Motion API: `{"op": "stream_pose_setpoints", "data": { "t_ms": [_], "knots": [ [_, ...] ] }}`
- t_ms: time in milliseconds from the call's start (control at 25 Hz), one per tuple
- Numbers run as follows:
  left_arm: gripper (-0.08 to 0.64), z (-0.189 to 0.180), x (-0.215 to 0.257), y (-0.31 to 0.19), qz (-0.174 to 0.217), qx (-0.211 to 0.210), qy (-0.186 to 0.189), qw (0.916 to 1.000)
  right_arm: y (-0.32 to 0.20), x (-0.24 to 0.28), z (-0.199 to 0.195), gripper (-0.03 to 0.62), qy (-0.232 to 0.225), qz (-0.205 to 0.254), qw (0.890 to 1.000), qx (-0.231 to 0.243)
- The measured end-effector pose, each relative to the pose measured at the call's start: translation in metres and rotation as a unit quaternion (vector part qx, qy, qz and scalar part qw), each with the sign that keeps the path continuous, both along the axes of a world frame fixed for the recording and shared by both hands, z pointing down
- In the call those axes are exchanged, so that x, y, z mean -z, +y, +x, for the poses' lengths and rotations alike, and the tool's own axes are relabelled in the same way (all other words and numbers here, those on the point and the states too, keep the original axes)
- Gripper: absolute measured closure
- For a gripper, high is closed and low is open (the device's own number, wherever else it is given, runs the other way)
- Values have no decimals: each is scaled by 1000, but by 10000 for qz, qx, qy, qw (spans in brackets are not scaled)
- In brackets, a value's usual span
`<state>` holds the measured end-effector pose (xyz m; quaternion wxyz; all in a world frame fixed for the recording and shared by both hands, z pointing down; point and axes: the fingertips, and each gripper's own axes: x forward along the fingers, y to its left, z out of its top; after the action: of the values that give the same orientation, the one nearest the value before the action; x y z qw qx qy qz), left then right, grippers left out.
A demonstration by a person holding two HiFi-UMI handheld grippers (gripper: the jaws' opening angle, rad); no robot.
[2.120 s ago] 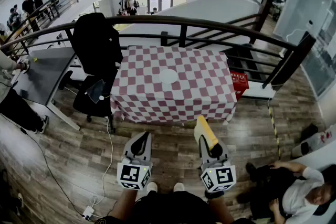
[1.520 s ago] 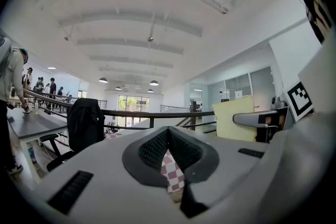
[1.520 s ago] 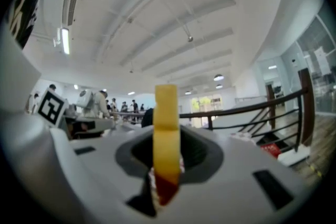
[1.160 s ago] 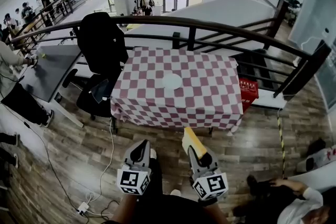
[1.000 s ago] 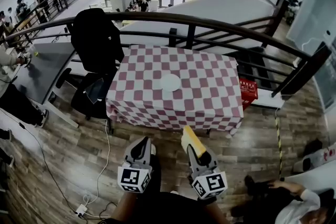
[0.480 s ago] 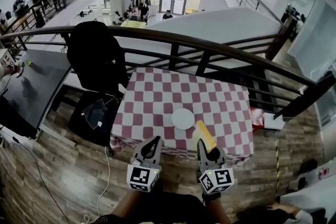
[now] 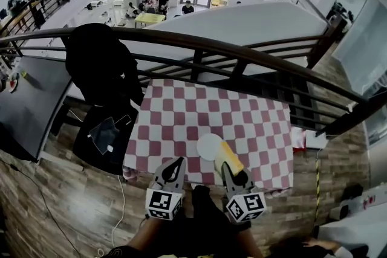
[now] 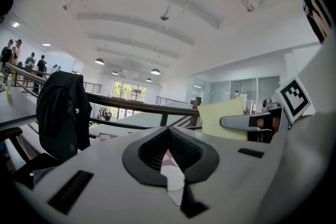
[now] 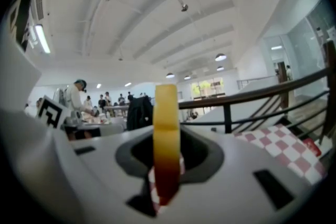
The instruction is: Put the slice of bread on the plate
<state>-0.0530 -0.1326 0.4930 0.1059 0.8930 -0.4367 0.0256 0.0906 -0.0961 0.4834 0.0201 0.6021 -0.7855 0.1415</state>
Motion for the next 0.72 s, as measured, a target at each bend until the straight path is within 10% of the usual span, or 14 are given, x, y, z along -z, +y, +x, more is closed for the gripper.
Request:
{"op": "stream_pose_setpoints", "data": {
  "t_ms": [400,720],
  "knots": [
    [540,43,-32,-55,-483,-91,-317,9983,-67,-72,25,495,3,-969,9945,389],
    [540,55,-65,-78,-854,164,-615,9943,-76,-170,37,495,-316,-2445,9675,561]
  ]
}}
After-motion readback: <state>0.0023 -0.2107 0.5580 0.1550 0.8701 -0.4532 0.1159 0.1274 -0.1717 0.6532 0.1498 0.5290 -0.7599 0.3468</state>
